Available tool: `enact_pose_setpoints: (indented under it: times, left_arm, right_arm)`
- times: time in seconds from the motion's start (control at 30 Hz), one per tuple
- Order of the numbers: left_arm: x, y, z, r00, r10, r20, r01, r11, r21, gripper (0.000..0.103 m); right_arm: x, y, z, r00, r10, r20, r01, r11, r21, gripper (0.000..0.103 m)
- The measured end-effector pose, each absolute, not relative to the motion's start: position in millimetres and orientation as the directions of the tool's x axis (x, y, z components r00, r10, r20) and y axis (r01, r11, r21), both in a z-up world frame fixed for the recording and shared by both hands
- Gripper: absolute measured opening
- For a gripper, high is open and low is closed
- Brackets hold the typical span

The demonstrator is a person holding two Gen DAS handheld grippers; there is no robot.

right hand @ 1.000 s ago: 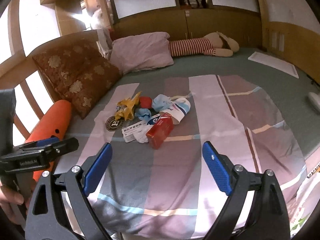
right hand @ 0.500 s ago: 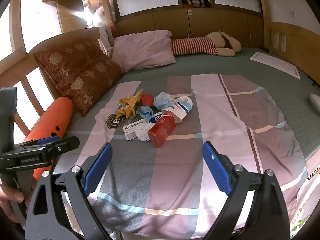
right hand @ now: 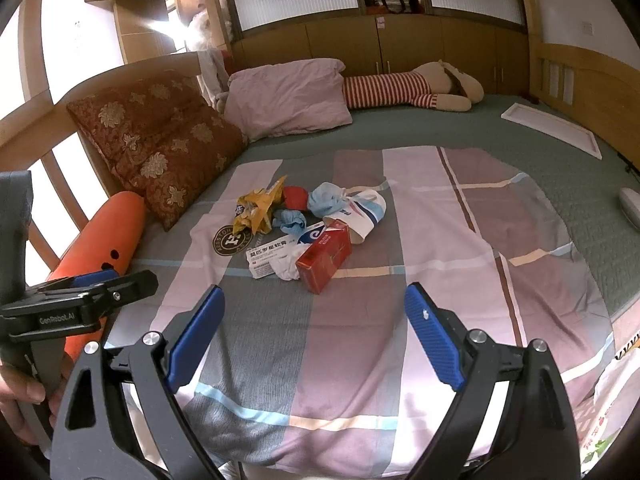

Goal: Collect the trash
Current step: 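Bring both tools back over the trash pile on the bed, then grasp the yellow chip bag with the left gripper while the right grasps the white cup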

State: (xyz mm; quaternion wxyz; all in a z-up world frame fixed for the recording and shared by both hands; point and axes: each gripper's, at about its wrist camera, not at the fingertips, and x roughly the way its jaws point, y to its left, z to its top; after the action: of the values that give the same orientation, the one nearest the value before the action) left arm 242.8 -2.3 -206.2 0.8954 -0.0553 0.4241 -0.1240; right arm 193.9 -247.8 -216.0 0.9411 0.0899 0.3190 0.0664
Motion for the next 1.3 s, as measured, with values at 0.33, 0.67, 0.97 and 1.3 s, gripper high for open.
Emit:
enact_pose_setpoints:
  times: [0.33,0.67,0.97,1.3]
  left_arm:
    - [250,-1,-207,0.618,-0.248,-0.746,0.166,0.969,-0.184,0.100]
    - [351,-26,-224,0.651,-0.125,-0.748,0.184,0.983,-0.004,0.100]
    - [442,-42,-283,0.604,-0.026,-0.797,0.160,0.983,0.089,0.099]
    - [492,-29,-312,0.531,-0.134,-0.837,0.181,0.983,-0.043,0.030]
  right_arm:
    - [198,-245,-216,0.784,0.181,-0.594,-0.068,0.976,0.206,0.089]
    - [325,-278,-239,0.709,0.262,-0.655,-0.025,0.937,0.348,0.089]
    - [420,-349,-342,0.592,0.416,-0.691,0.260,0.713,0.651,0.076]
    - [457,-314,-353,0.530,0.551,-0.645,0.147,0.690,0.709,0.033]
